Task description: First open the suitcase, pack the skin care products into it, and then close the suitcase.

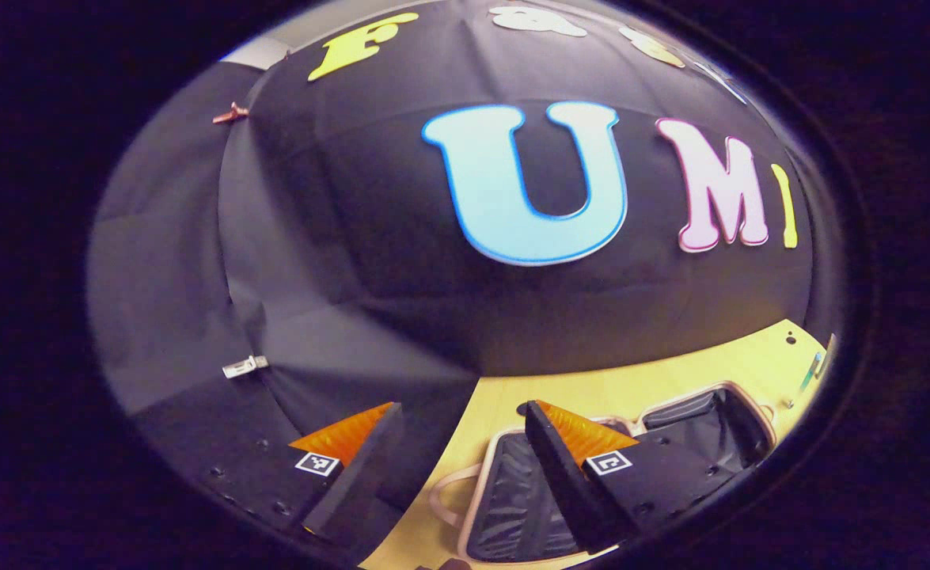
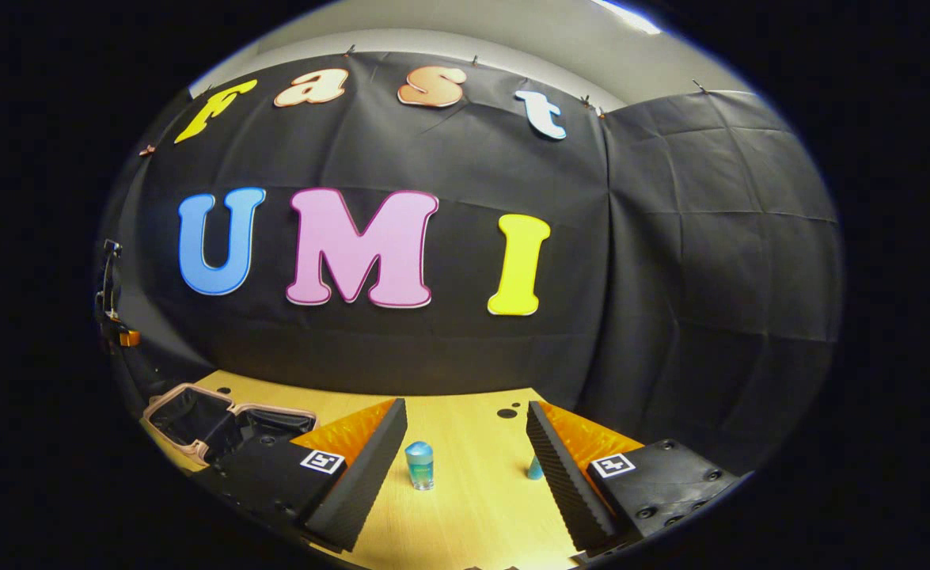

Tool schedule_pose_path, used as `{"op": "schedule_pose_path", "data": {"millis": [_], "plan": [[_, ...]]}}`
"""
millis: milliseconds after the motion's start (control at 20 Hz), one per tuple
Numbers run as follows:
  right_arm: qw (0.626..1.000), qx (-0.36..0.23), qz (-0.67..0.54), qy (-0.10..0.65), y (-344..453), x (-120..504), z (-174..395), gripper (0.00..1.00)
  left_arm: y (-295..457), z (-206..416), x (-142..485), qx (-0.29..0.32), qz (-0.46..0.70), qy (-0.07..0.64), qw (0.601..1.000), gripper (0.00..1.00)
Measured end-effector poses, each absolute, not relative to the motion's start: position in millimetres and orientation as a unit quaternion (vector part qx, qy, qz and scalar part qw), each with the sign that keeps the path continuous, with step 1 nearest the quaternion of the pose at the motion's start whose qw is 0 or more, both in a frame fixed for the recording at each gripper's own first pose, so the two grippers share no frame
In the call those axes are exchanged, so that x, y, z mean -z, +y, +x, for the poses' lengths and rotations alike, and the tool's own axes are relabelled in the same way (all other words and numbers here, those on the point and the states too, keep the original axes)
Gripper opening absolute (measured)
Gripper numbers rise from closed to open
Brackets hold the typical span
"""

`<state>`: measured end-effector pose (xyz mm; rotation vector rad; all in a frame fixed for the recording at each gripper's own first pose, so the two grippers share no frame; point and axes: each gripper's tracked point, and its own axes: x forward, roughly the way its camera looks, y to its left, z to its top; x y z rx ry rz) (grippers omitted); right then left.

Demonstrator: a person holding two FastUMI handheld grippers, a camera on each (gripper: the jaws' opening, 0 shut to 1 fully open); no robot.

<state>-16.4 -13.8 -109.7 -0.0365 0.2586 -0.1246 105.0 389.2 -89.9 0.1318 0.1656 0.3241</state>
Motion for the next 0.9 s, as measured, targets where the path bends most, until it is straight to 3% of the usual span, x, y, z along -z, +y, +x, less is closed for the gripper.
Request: {"op": "schedule_pose_path", "data": {"millis": [250,400,450,500,550,900], "plan": [[0.993,0.069,-0.005,0.095,-60.8,75.1,-2.0,0.96,216.1,76.9,2.5,-0.093,0.040,-0.015,0.995,0.96],[0.993,0.066,0.003,0.099,-86.9,88.9,5.8,0.94,104.0,74.3,-1.4,-0.032,-0.003,-0.036,0.999,0.98],[0.992,0.065,0.009,0.107,-96.1,98.6,8.2,0.99,72.0,75.7,4.2,-0.019,-0.010,-0.046,0.999,0.99],[0.991,0.064,0.016,0.115,-104.5,108.9,9.5,0.94,40.6,77.6,12.8,-0.008,-0.015,-0.053,0.998,0.98],[0.990,0.066,0.020,0.123,-113.3,119.1,10.2,0.96,13.7,80.9,27.5,0.000,-0.018,-0.050,0.999,0.98],[0.987,0.049,-0.014,0.154,-157.1,200.4,24.1,0.96,-143.0,120.2,168.4,0.098,-0.055,0.034,0.993,0.98]]}}
